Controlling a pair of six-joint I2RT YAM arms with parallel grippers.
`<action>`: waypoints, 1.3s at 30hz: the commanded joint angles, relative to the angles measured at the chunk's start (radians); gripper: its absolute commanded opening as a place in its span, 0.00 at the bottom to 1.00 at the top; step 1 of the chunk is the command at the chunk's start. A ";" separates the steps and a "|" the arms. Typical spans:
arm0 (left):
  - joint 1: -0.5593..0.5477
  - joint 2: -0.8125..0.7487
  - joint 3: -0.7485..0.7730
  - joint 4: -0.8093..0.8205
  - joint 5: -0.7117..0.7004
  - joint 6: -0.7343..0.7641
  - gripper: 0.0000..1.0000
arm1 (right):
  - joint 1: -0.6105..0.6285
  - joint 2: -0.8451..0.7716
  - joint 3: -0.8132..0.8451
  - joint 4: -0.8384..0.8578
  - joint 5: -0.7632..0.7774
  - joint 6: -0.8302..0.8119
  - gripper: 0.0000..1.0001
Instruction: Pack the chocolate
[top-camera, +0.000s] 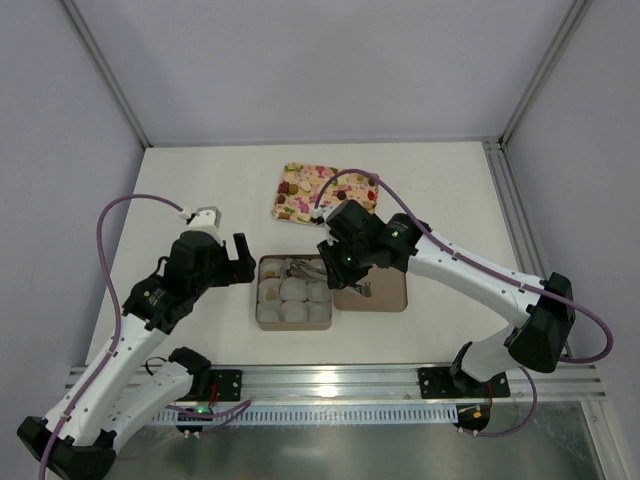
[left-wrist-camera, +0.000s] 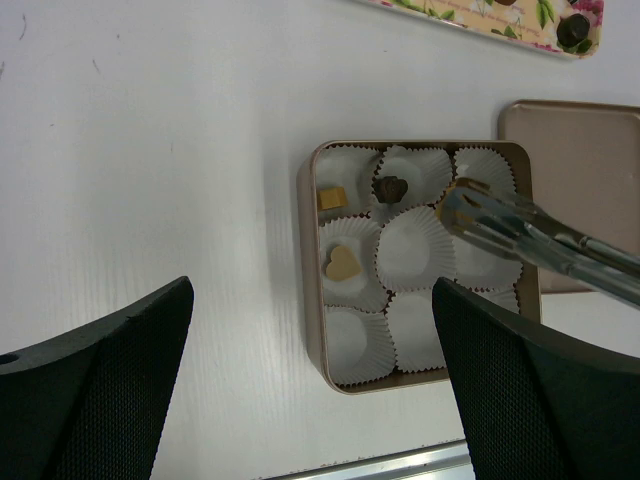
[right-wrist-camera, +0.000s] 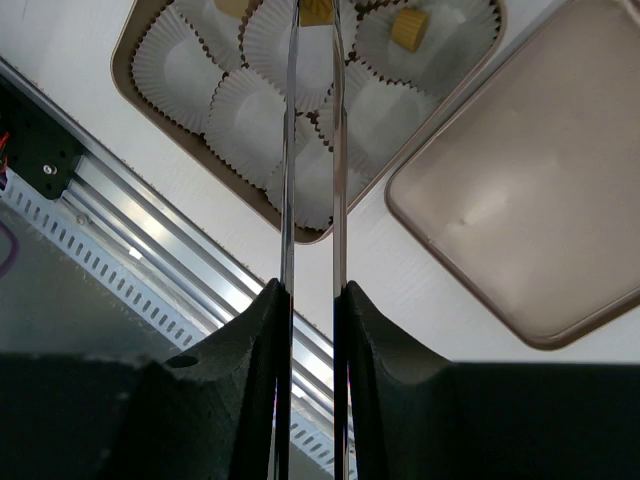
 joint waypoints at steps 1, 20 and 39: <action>0.004 -0.005 -0.001 0.006 -0.007 0.000 1.00 | 0.038 -0.030 -0.023 0.039 0.020 0.042 0.30; 0.004 -0.007 -0.001 0.006 -0.007 -0.001 1.00 | 0.095 0.026 -0.052 0.061 0.026 0.053 0.31; 0.004 -0.005 -0.003 0.005 -0.010 -0.001 1.00 | 0.093 0.026 0.007 0.041 0.072 0.041 0.42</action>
